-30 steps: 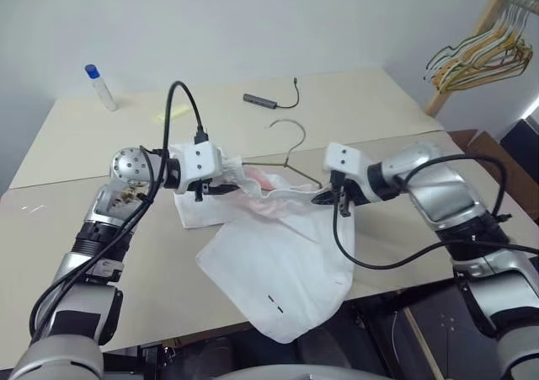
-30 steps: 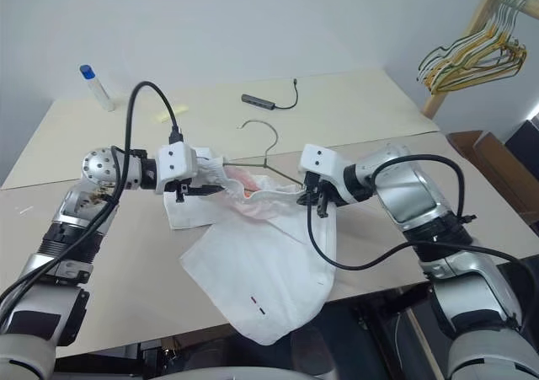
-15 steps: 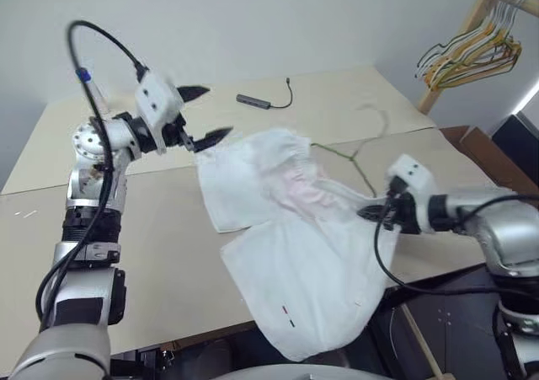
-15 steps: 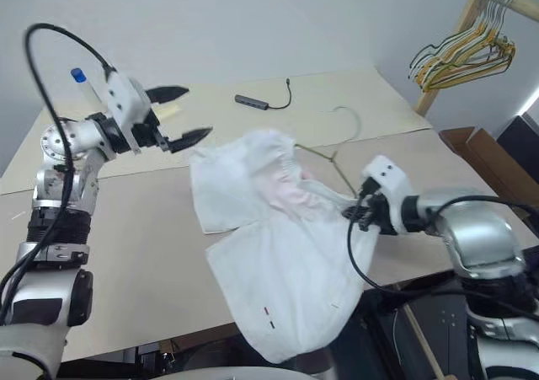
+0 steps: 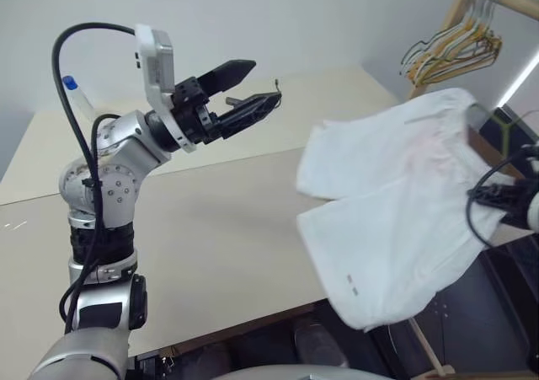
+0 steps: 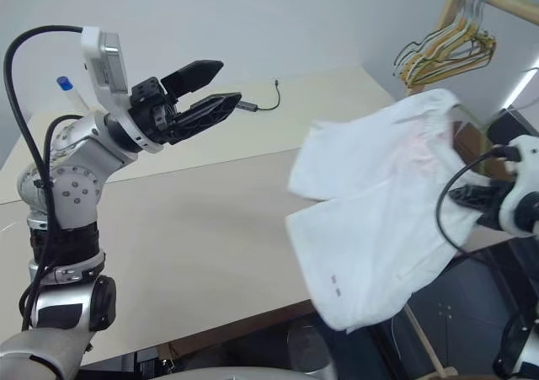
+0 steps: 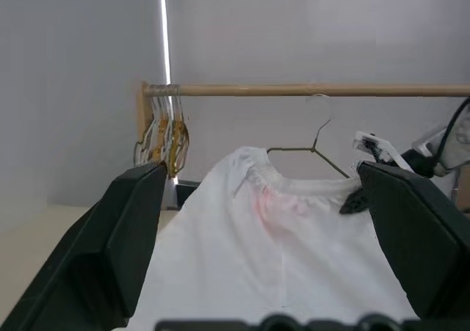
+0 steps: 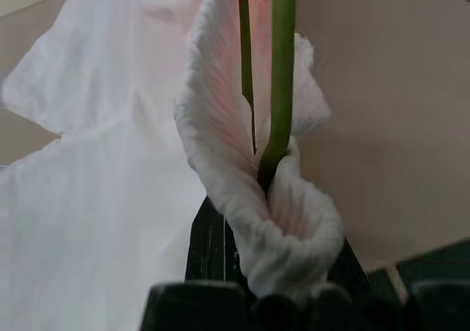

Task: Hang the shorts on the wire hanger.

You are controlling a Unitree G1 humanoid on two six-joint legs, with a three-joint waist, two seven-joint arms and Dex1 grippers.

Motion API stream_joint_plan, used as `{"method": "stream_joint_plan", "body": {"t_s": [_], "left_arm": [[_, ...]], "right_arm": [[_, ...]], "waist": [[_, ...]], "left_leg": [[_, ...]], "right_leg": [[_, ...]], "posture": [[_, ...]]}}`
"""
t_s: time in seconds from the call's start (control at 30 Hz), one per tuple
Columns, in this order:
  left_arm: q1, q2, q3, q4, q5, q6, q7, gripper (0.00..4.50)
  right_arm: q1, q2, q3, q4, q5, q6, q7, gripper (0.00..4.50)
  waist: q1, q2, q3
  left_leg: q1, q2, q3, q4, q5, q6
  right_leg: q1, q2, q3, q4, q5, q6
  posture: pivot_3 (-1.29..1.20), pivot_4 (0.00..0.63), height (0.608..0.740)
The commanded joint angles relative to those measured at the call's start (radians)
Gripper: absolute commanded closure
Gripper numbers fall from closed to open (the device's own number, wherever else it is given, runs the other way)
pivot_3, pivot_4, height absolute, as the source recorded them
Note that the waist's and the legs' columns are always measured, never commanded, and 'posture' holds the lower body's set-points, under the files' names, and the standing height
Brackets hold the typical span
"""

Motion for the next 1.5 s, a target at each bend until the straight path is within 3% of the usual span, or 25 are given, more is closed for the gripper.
{"method": "stream_joint_plan", "body": {"t_s": [0.03,0.27,0.43,0.7,0.9,1.13,1.23,1.33,1.5], "left_arm": [[-0.027,-0.011,0.037,-0.053,-0.058,0.011,0.047,0.02],[-0.018,-0.001,0.04,-0.085,-0.074,0.008,0.087,0.02],[-0.002,0.012,0.042,-0.096,-0.073,0.007,0.093,0.02],[0.03,0.032,0.043,-0.124,-0.071,0.001,0.094,0.02],[0.04,0.044,0.046,-0.131,-0.076,0.006,0.096,0.0],[0.031,0.054,0.042,-0.126,-0.076,0.007,0.097,0.0],[0.03,0.059,0.037,-0.123,-0.071,0.002,0.086,0.0],[0.028,0.057,0.031,-0.119,-0.067,-0.002,0.084,0.0],[0.031,0.048,0.021,-0.12,-0.047,-0.016,0.097,0.0]], "right_arm": [[-0.127,-0.065,-0.014,0.135,-0.033,0.008,-0.075,4.5],[-0.387,-0.135,0.018,0.507,-0.122,-0.113,-0.216,4.5],[-0.568,-0.165,0.017,0.816,-0.181,-0.286,-0.346,4.5],[-0.623,-0.148,0.03,1.027,-0.187,-0.41,-0.45,4.5],[-0.568,-0.123,0.003,1.03,-0.163,-0.442,-0.479,2.45],[-0.518,-0.135,0.04,0.925,-0.177,-0.544,-0.485,0.04],[-0.363,-0.101,0.086,0.731,-0.207,-0.684,-0.464,0.04],[-0.173,0.022,0.021,0.485,-0.26,-0.91,-0.631,0.04],[0.022,0.181,0.007,0.249,-0.382,-1.23,-0.85,0.04]], "waist": [[-0.015,0.003,-0.002],[-0.044,0.007,-0.004],[-0.055,0.006,-0.003],[-0.058,0.006,-0.003],[-0.057,0.004,-0.002],[-0.056,0.005,-0.002],[-0.056,0.005,-0.002],[-0.059,0.003,-0.003],[-0.058,0.006,-0.004]], "left_leg": [[0.0,0.0,0.0,0.0,0.0,0.0],[0.002,-0.001,0.004,-0.002,0.0,0.0],[0.015,-0.001,0.01,-0.006,-0.001,0.001],[0.015,-0.001,0.012,-0.007,-0.001,0.001],[0.018,-0.001,0.01,-0.008,-0.001,0.001],[0.02,-0.001,0.01,-0.008,-0.002,0.001],[0.02,-0.001,0.011,-0.008,-0.002,0.001],[0.019,0.001,0.01,-0.007,-0.002,0.0],[0.019,0.0,0.01,-0.006,-0.003,0.0]], "right_leg": [[0.0,0.0,0.0,0.0,0.0,0.0],[0.003,0.0,0.002,-0.002,0.0,0.001],[0.018,0.0,0.001,-0.01,-0.002,0.002],[0.019,-0.001,0.003,-0.017,-0.001,0.003],[0.031,0.0,0.001,-0.02,-0.005,0.01],[0.033,0.0,0.001,-0.021,-0.005,0.011],[0.033,-0.001,0.002,-0.021,-0.005,0.011],[0.033,0.001,0.001,-0.021,-0.006,0.012],[0.033,0.0,0.003,-0.019,-0.005,0.013]], "posture": [[-0.31,0.0,0.74],[-0.28,0.0,0.74],[-0.28,0.0,0.74],[-0.26,0.0,0.74],[-0.26,0.0,0.74],[-0.26,0.0,0.74],[-0.27,0.0,0.74],[-0.27,0.0,0.74],[-0.27,0.0,0.74]]}}
